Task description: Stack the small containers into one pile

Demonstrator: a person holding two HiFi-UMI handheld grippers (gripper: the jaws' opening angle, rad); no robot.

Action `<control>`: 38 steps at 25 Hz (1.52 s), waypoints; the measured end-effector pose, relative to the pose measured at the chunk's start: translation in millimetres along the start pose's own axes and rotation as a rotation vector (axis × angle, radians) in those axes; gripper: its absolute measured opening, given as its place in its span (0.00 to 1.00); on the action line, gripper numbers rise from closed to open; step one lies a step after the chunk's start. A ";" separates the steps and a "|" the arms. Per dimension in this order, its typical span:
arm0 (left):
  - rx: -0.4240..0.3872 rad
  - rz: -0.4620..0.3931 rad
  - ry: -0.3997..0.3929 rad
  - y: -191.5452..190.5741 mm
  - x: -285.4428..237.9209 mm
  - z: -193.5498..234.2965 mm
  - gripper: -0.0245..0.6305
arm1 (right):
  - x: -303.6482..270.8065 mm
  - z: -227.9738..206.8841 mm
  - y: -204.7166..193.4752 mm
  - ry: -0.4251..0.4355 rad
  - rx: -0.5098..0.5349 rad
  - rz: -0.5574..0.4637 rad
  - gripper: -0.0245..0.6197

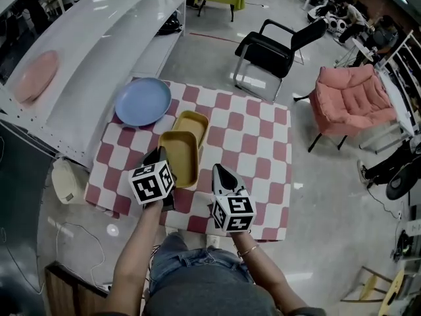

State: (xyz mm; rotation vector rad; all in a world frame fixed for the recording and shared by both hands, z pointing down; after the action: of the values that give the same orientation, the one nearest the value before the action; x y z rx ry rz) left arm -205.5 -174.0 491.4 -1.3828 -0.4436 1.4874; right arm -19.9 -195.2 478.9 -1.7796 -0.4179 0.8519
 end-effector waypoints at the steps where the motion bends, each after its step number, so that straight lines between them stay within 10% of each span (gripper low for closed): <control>1: -0.005 -0.001 -0.011 5.5 -2.9 2.7 0.08 | -4.5 3.5 1.2 -0.007 0.000 -0.001 0.05; 22: -0.166 0.069 -0.307 76.5 -102.8 -28.1 0.08 | -34.2 1.4 9.7 -0.326 -0.095 -0.022 0.05; 38: -0.257 0.203 -0.314 44.8 -143.2 -31.0 0.08 | -60.4 -9.3 -1.2 -0.349 -0.112 0.030 0.05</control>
State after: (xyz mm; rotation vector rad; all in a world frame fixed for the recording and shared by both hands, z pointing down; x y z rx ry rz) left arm -220.9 -323.5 521.3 -1.4275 -0.7293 1.8775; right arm -54.4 -239.8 502.6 -1.7434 -0.6770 1.1857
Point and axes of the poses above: the fingertips, and each gripper's own axes: x backward along the fingers, z to its left, y out of its top, the point moved 1 cm from there along x, backward along the fingers
